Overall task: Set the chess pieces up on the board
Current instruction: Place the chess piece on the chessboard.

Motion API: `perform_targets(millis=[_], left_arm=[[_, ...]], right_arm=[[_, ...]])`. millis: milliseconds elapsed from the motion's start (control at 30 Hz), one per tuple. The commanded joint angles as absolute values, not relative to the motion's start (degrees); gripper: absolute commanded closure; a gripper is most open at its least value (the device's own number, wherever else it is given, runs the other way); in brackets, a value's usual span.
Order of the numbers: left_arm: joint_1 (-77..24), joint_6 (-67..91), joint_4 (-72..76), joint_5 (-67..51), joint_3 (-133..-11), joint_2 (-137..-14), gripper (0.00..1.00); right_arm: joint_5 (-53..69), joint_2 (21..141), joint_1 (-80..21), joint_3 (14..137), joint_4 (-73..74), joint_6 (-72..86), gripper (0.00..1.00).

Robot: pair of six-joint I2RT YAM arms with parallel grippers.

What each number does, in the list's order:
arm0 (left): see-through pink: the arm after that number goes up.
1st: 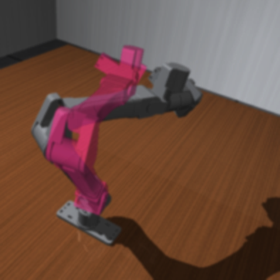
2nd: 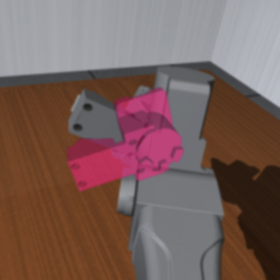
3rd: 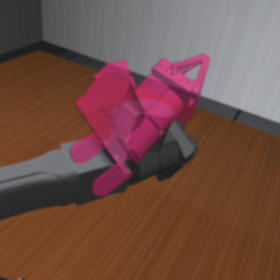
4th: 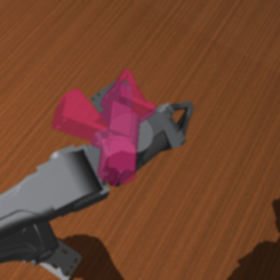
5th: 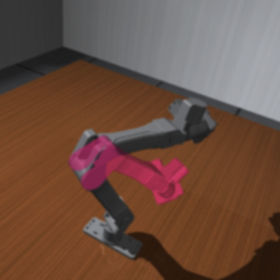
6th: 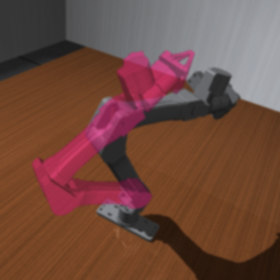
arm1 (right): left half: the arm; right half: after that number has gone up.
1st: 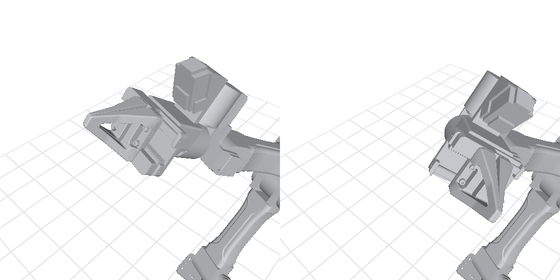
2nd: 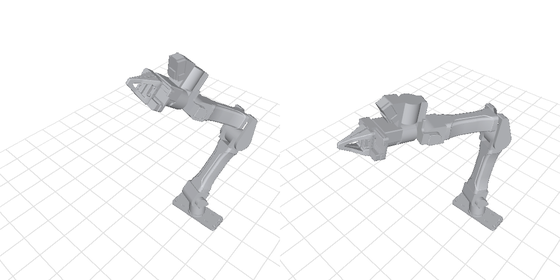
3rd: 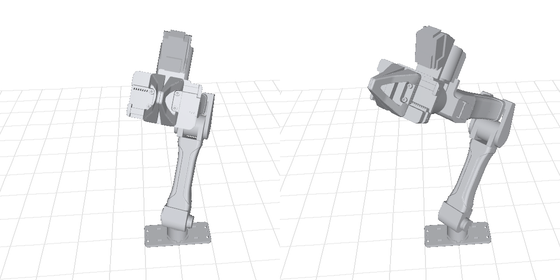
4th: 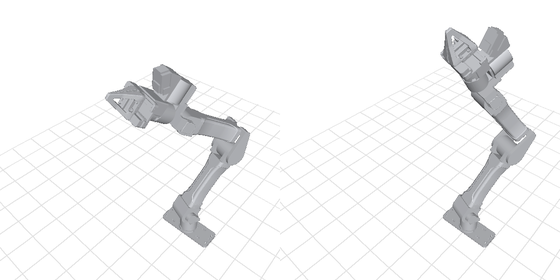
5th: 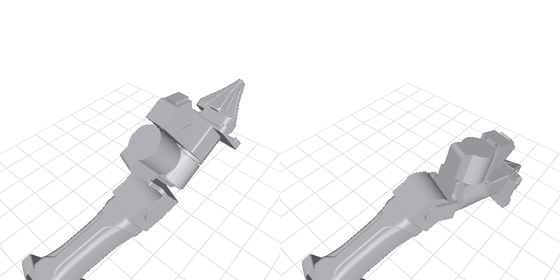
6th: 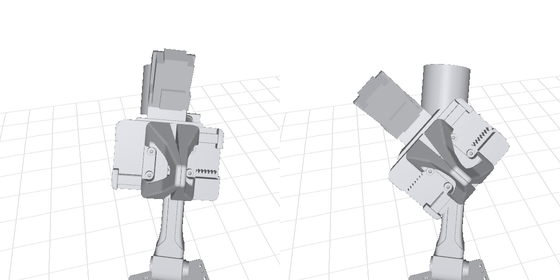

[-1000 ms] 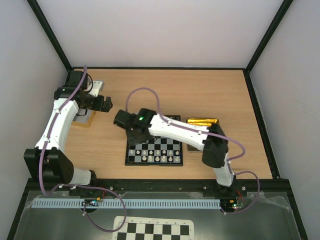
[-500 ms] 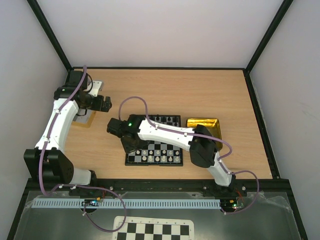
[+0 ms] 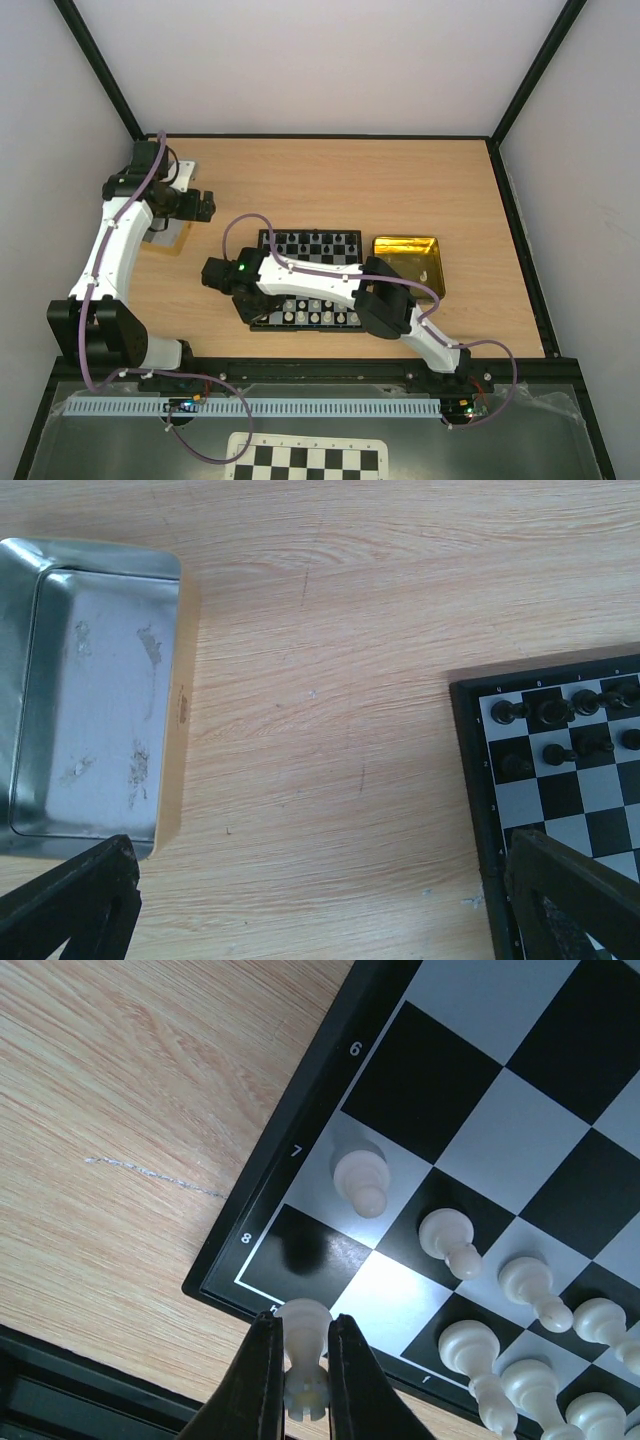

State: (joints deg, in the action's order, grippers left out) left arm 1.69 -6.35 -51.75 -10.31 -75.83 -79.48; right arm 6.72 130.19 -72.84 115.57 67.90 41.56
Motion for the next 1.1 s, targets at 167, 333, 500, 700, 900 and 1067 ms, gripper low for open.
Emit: perform_targets(millis=[167, 333, 500, 700, 900, 1067], left_arm=[[2.2, -5.84, -51.85, -10.1, -75.77, -77.9, 0.01], [2.28, -5.84, -51.85, -10.19, -75.54, -77.72, 0.01], [2.29, -5.84, -51.8, -10.27, -75.58, -77.81, 0.01], [2.37, -5.87, -51.93, -10.37, -75.45, -77.7, 0.01], [2.37, -5.89, -52.02, -10.37, -75.41, -77.65, 0.01], [2.37, -5.92, -52.1, -10.18, -75.39, -77.7, 0.01]], right_arm=[[6.49, 130.71, -73.39, 116.81, 68.73, 40.79, 0.98], [6.83, 131.11, -73.39, 116.75, 68.48, 40.65, 0.98], [6.86, 131.55, -73.39, 116.54, 68.05, 40.73, 0.98], [6.78, 131.66, -73.39, 116.16, 67.33, 41.14, 0.98], [7.03, 131.58, -73.13, 115.57, 66.76, 41.31, 0.98], [7.83, 131.31, -72.8, 114.55, 65.91, 41.32, 0.98]])
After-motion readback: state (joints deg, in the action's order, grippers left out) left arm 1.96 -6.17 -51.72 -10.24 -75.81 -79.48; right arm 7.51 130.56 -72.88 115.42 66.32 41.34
